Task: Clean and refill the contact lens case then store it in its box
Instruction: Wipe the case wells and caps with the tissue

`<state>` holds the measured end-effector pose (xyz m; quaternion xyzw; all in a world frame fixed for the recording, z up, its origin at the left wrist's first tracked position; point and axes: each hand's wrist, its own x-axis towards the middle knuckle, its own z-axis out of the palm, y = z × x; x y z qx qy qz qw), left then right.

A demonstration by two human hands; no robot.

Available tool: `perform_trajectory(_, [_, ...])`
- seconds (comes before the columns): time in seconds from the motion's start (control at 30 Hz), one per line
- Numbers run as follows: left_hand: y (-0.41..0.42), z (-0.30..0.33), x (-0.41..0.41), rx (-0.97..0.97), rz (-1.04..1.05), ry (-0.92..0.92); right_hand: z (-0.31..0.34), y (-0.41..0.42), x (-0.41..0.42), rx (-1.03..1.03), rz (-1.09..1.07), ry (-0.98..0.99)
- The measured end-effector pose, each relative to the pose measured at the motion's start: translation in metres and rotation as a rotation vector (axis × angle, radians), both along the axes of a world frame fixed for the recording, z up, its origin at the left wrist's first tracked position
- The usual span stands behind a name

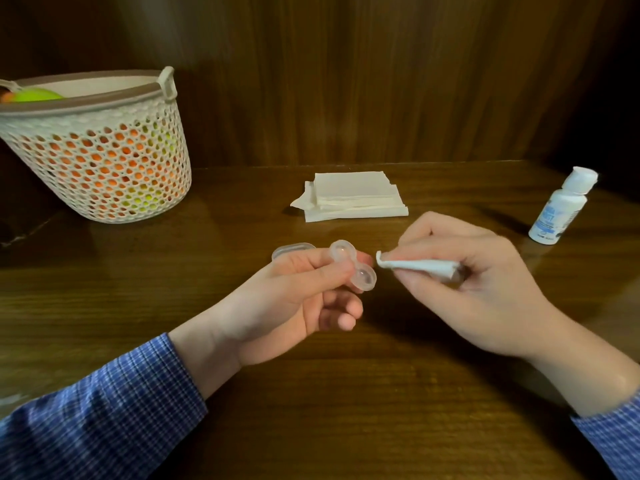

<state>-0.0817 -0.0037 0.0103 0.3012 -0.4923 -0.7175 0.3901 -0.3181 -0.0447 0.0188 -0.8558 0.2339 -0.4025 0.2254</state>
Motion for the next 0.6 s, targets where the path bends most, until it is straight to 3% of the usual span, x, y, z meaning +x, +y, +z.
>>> perform_trajectory(0.17, [0.0, 0.003, 0.003, 0.044, -0.051, -0.051, -0.011, 0.002, 0.007, -0.19, 0.044, 0.083])
perform_trajectory(0.37, [-0.002, 0.004, 0.004, 0.139, -0.097, -0.067, -0.014, 0.003, 0.008, -0.281, 0.025, 0.139])
perform_trajectory(0.6, [-0.002, 0.005, 0.005, 0.165, -0.103, -0.097, -0.015, 0.007, 0.013, -0.191, 0.057, 0.183])
